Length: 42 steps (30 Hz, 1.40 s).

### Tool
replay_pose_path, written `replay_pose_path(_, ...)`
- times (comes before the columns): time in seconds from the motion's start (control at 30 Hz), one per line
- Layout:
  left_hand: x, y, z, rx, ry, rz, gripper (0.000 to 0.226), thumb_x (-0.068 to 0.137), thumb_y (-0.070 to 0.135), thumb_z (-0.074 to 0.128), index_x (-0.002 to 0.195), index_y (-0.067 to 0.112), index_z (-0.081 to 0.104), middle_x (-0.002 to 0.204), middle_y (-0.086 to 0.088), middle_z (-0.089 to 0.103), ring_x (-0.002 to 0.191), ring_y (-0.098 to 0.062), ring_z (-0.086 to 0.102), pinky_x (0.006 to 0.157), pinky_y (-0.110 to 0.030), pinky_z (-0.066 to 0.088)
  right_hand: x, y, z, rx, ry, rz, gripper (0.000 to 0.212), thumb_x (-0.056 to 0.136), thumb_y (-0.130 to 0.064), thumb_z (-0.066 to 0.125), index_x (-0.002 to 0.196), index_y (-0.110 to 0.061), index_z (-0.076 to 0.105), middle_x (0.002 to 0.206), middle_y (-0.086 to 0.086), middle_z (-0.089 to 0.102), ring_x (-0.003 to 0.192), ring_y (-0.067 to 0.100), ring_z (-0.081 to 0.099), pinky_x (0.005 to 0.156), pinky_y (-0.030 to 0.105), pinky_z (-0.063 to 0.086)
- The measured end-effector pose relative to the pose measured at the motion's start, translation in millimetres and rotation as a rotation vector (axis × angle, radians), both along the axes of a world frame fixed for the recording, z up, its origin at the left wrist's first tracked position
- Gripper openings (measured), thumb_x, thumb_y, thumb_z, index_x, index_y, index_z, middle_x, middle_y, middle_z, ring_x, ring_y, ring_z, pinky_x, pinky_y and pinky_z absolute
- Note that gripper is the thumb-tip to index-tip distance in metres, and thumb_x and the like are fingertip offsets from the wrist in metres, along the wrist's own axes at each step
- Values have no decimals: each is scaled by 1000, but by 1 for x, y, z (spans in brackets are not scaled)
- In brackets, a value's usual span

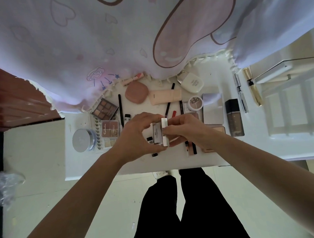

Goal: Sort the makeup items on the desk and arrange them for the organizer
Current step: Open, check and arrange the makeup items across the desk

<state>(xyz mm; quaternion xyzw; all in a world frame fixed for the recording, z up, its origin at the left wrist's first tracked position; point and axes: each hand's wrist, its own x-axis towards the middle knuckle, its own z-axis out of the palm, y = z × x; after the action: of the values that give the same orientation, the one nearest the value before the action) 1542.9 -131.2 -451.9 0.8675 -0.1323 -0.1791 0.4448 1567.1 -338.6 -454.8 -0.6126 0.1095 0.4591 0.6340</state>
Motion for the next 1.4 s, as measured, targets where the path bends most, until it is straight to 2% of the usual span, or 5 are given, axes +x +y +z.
replay_pose_path(0.6,6,-4,5,281,-55,-230,80,64,43,86,136,29,53,116,16,46,106,-4,38,87,-13,29,-4,-8,-9,87,-26,101,21,96,3,53,106,2,71,100,23,74,86,26,73,70,27,61)
replay_pose_path(0.8,5,-2,2,164,-39,-163,76,59,41,89,129,32,59,111,23,50,107,1,49,85,-9,42,-5,-8,-10,107,-55,107,23,96,-1,53,101,-10,74,101,19,75,92,29,72,87,39,60)
replay_pose_path(1.0,2,-4,0,42,69,-89,75,60,29,93,127,24,60,114,14,53,108,-4,54,81,-11,52,-1,-12,-7,112,-35,118,26,97,0,52,96,-15,74,94,15,75,85,25,72,80,34,61)
replay_pose_path(1.2,5,4,-10,-149,320,240,69,66,19,92,124,19,56,120,3,61,111,-12,63,81,-22,58,3,-25,-12,93,-3,-49,38,100,-5,55,137,-12,55,106,14,75,91,29,74,77,31,61)
replay_pose_path(1.4,1,-1,-21,-314,356,351,74,57,27,94,120,21,54,124,2,61,119,-14,61,91,-33,57,0,-18,-12,70,-29,-62,32,97,-23,62,126,-8,66,108,16,74,91,31,73,74,32,61)
